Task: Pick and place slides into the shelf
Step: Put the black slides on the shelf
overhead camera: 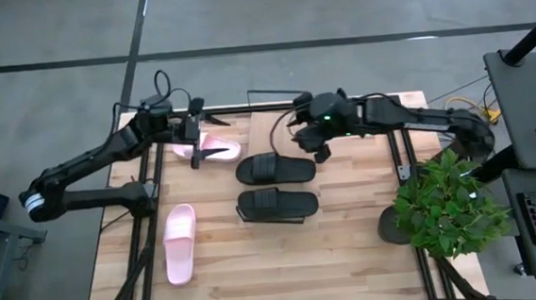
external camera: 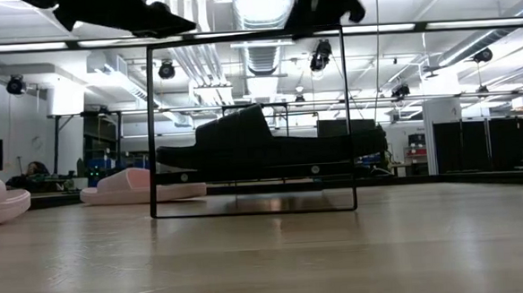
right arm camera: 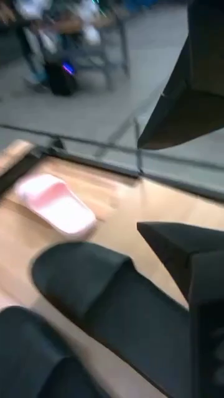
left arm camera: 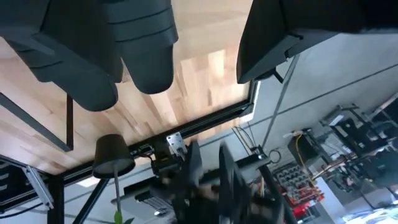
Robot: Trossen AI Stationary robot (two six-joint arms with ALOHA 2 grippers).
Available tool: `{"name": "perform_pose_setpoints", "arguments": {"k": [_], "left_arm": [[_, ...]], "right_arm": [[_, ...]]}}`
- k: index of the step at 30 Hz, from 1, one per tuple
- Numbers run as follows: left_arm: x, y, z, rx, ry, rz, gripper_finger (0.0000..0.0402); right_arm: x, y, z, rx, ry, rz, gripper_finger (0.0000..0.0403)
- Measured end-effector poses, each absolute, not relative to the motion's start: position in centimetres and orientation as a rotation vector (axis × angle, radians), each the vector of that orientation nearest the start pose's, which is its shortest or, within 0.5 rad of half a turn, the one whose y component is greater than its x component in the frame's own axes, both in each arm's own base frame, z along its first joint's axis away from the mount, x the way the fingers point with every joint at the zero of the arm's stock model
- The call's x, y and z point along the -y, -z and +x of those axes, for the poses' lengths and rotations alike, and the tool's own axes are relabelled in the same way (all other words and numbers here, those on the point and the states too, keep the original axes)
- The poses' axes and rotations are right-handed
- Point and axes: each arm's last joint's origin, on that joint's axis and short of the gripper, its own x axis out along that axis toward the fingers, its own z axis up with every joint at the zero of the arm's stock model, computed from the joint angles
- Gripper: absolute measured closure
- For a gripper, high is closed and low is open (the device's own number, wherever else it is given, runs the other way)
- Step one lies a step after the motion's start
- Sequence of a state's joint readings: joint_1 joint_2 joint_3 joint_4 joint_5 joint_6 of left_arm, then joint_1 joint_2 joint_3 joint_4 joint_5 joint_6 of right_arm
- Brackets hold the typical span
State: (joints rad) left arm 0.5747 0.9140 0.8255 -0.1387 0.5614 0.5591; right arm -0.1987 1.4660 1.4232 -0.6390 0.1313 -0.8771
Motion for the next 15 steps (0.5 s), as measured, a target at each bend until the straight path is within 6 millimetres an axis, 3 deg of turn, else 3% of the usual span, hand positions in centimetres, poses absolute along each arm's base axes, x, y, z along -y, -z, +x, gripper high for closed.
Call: {"name": "perform_pose_setpoints", "arguments": {"k": [5,15], "left_arm": [[-9.1,-32.4,16.7,-0.201,-0.007,0.439,0.0104],[-9.0,-32.1,16.4,-0.217,-0.034,0.437,0.0104]], "right_arm": [[7.9,-32.5,32.2,-0.85,-0.07,-0.724,0.0204],[8.4,-27.0,34.7,-0.844,-0.298,-0.767,0.0264]]}}
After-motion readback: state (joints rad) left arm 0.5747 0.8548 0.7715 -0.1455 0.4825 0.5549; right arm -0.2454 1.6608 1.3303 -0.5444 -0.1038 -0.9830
